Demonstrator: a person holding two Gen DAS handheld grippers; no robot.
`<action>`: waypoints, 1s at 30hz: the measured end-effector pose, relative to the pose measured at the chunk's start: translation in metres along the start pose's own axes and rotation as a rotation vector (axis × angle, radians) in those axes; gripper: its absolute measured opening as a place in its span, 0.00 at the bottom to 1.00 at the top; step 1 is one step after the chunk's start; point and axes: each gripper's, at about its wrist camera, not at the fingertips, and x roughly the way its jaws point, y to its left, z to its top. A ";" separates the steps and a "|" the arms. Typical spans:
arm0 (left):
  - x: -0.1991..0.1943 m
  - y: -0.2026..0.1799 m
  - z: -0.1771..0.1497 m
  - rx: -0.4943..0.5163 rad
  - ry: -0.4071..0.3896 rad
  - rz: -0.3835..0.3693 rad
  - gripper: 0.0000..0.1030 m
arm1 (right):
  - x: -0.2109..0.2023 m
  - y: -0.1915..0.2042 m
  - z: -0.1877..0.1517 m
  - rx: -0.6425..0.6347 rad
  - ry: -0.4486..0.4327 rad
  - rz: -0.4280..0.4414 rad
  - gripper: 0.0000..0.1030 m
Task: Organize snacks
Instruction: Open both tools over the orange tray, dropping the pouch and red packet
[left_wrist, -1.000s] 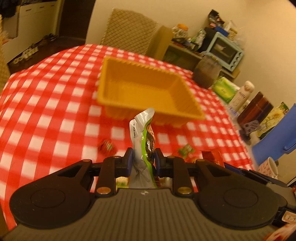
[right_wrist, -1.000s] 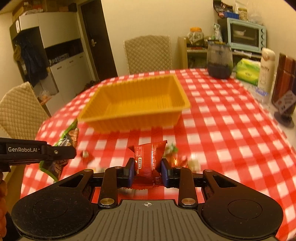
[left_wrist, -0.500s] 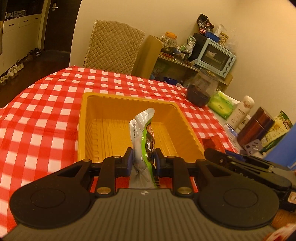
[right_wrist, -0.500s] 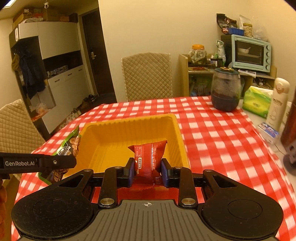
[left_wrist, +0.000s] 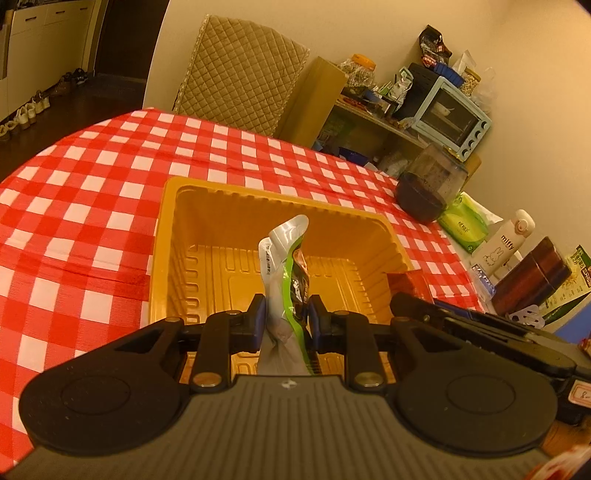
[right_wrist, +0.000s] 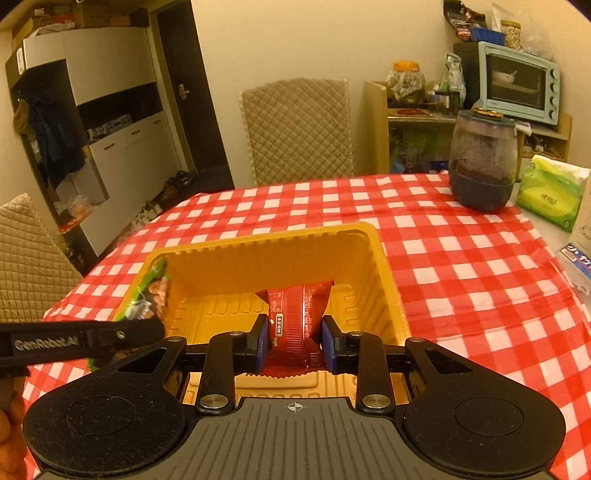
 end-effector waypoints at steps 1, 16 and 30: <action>0.002 0.001 0.000 0.000 0.003 -0.001 0.21 | 0.002 0.001 0.000 -0.002 0.002 0.003 0.29; 0.000 0.007 0.000 0.004 -0.026 0.036 0.26 | 0.009 0.001 -0.001 0.032 0.024 0.013 0.29; -0.026 0.006 -0.005 0.031 -0.058 0.052 0.33 | -0.015 -0.014 0.003 0.115 -0.073 -0.004 0.59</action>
